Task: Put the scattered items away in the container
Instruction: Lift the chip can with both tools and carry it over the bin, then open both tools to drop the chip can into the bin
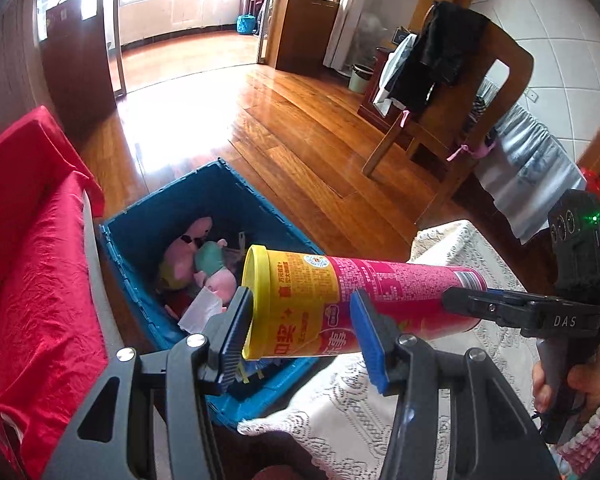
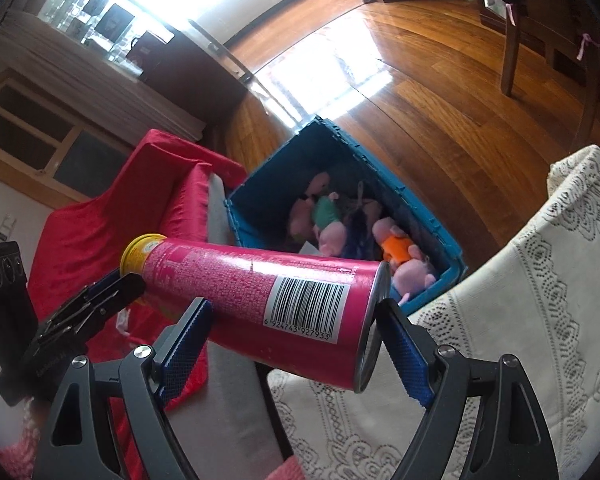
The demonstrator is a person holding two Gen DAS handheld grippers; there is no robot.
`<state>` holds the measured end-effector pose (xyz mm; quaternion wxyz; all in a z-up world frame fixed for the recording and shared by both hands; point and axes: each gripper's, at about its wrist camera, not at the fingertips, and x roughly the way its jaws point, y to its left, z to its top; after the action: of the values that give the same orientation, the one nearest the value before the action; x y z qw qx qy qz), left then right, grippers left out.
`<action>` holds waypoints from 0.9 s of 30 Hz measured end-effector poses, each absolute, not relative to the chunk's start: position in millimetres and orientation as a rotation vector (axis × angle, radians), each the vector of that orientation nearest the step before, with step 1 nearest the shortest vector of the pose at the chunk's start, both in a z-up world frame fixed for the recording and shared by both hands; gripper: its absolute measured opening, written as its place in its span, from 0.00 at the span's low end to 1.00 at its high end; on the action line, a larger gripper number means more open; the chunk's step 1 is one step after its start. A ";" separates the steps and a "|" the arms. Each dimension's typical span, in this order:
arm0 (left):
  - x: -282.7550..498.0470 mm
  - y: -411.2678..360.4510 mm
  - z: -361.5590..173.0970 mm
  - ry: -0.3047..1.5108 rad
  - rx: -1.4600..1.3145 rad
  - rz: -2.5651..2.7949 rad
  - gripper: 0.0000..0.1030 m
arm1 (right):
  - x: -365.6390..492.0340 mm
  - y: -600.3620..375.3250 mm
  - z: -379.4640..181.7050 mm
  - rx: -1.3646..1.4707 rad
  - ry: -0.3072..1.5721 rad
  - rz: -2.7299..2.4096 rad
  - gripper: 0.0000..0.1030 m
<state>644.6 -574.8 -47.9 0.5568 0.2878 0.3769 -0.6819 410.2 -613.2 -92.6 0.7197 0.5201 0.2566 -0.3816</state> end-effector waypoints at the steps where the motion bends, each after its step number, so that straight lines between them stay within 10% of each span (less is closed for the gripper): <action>1: 652.5 -584.5 -53.1 0.893 0.686 -1.612 0.48 | 416.8 -621.1 -98.5 1.156 0.570 -0.846 0.82; 27: 782.9 -731.4 -221.2 1.068 0.852 -1.602 0.50 | 546.6 -746.9 -267.2 1.262 0.738 -0.877 0.82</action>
<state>782.9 -731.4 -221.2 0.4950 0.3516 0.4408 -0.6611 546.6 -746.9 -267.2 0.6583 0.5572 0.3257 -0.3874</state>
